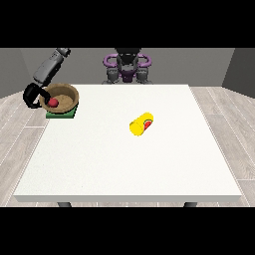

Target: Pick the cup and pour the ball into the bowl, then pick the bowl and place it on the pad

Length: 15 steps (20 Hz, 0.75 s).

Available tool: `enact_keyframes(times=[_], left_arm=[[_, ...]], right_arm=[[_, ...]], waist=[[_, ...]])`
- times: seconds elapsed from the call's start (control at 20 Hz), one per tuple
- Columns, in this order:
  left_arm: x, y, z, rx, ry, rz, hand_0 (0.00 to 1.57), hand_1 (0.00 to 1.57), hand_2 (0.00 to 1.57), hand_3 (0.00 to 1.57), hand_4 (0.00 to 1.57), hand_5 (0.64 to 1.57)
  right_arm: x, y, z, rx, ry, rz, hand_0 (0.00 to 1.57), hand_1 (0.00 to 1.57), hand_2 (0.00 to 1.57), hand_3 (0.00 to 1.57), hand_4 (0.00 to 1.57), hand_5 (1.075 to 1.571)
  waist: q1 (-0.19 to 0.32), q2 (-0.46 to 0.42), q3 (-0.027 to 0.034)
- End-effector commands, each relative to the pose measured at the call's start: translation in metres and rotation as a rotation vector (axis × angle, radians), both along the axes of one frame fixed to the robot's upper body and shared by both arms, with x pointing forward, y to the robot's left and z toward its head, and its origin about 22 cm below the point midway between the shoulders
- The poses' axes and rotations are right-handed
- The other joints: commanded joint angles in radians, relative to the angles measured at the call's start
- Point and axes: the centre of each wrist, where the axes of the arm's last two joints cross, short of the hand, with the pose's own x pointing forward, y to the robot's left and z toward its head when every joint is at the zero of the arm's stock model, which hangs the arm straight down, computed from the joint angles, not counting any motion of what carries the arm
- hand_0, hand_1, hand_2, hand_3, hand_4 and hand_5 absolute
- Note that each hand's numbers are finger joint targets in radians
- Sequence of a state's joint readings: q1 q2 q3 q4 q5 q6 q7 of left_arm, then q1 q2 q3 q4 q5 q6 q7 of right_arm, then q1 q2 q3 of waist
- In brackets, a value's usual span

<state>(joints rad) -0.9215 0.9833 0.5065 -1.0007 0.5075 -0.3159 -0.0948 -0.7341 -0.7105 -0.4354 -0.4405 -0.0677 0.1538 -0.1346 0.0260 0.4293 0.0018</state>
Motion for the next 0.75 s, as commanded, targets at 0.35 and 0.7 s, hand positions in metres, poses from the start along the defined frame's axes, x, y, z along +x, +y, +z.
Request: enact_keyframes(times=[0.35, 0.7], left_arm=[[-0.017, 0.01, 0.004, -0.003, -0.03, 0.001, 0.0, 0.0, 0.0, 0.0, 0.0, 1.514], [0.006, 0.009, -0.035, -0.038, 0.103, 0.01, 0.0, 0.0, 0.0, 0.0, 0.0, 1.515]], right_arm=[[-0.02, -0.037, 0.025, 0.03, -0.049, -0.117, 0.68, 0.68, 0.56, 0.95, 0.0, 1.531], [-0.006, -0.03, 0.054, 0.064, -0.013, -0.073, 0.13, 0.13, 0.28, 0.38, 0.0, 1.467]], waist=[[0.006, 0.033, -0.0007], [-0.025, -0.097, -0.0022]])
